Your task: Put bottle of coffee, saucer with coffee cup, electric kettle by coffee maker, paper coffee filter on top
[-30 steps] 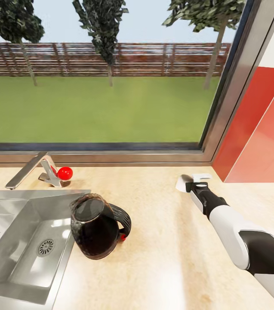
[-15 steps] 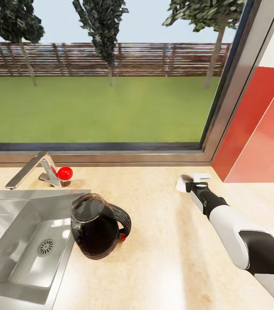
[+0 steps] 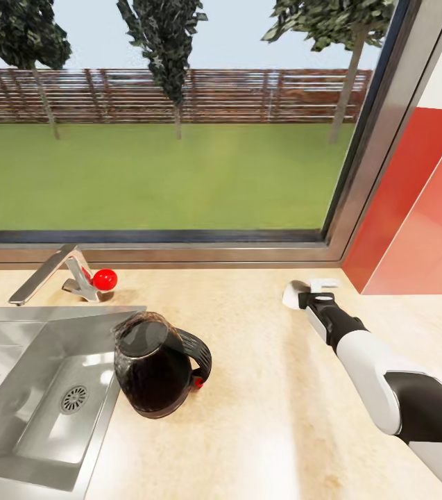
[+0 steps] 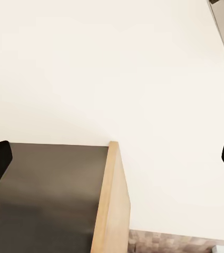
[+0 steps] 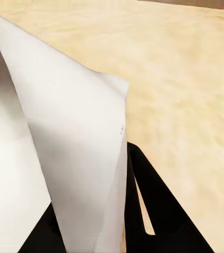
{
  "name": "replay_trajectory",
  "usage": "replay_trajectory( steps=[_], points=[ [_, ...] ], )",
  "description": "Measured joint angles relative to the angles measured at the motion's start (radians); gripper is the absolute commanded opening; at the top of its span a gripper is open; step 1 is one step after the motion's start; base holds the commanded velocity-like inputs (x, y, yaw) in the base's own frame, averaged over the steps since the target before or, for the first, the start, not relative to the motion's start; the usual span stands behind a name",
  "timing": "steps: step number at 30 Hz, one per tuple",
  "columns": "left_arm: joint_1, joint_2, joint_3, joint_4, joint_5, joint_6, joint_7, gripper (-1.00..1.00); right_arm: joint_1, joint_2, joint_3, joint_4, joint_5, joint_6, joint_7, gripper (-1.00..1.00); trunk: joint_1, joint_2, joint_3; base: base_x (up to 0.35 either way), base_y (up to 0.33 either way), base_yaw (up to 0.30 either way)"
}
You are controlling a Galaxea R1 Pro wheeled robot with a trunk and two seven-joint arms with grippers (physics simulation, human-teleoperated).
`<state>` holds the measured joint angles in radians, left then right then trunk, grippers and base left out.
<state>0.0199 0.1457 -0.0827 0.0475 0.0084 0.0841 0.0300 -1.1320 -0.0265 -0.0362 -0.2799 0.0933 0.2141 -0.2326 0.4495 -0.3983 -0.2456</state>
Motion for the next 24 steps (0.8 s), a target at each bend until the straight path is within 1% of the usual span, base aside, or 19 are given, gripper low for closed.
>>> replay_trajectory(
  steps=[2, 4, 5, 8, 11, 16, 18, 21, 23, 24],
  points=[
    [0.000, 0.000, 0.000, 0.000, 0.000, 0.000, -0.001, 1.00, -0.001, 0.006, 0.000, -0.037, -0.002, 0.003, 0.001, -1.00, 0.000, 0.000, 0.000, 0.000, 0.000, 0.000],
    [0.000, 0.001, 0.001, 0.000, 0.001, -0.001, -0.002, 1.00, -0.001, 0.019, 0.001, -0.121, -0.003, 0.009, 0.001, -1.00, 0.000, 0.000, 0.000, 0.000, 0.000, 0.000],
    [0.000, 0.001, 0.001, 0.000, 0.000, -0.003, -0.002, 1.00, -0.001, 0.025, 0.001, -0.146, -0.004, 0.010, 0.001, -1.00, 0.000, 0.000, 0.000, 0.000, 0.000, 0.000],
    [0.000, 0.002, 0.000, -0.001, 0.000, -0.012, -0.003, 1.00, -0.001, 0.046, 0.002, -0.200, -0.004, 0.012, 0.003, -1.00, 0.000, 0.000, 0.000, 0.000, 0.000, 0.000],
    [0.000, 0.002, -0.001, -0.004, -0.004, -0.016, -0.003, 1.00, -0.001, 0.057, 0.002, -0.239, -0.004, 0.013, 0.003, -1.00, 0.000, 0.000, 0.000, 0.000, 0.000, 0.000],
    [0.000, 0.001, -0.006, -0.008, -0.007, -0.018, -0.003, 1.00, -0.001, 0.058, 0.001, -0.242, -0.005, 0.011, 0.004, -1.00, 0.000, 0.000, 0.000, 0.000, 0.000, 0.000],
    [0.000, 0.000, -0.004, -0.010, -0.005, -0.018, -0.003, 1.00, -0.001, 0.064, 0.001, -0.237, -0.006, 0.010, 0.005, -1.00, 0.000, 0.000, 0.000, 0.000, 0.000, 0.000],
    [0.000, 0.000, -0.002, -0.012, -0.002, -0.017, -0.003, 1.00, -0.001, 0.098, 0.001, -0.239, -0.005, 0.010, 0.008, -1.00, 0.000, 0.000, 0.000, -0.024, -0.015, 0.000],
    [-0.001, 0.000, -0.002, -0.014, 0.000, -0.017, -0.003, 1.00, -0.001, 0.114, 0.000, -0.240, -0.005, 0.010, 0.010, -1.00, 0.000, 0.000, 0.000, -0.201, -0.140, 0.000],
    [-0.001, 0.000, -0.002, -0.014, 0.000, -0.016, -0.002, 1.00, -0.001, 0.115, 0.000, -0.241, -0.005, 0.010, 0.010, -1.00, 0.000, 0.000, 0.000, -0.217, -0.150, 0.000]
  ],
)
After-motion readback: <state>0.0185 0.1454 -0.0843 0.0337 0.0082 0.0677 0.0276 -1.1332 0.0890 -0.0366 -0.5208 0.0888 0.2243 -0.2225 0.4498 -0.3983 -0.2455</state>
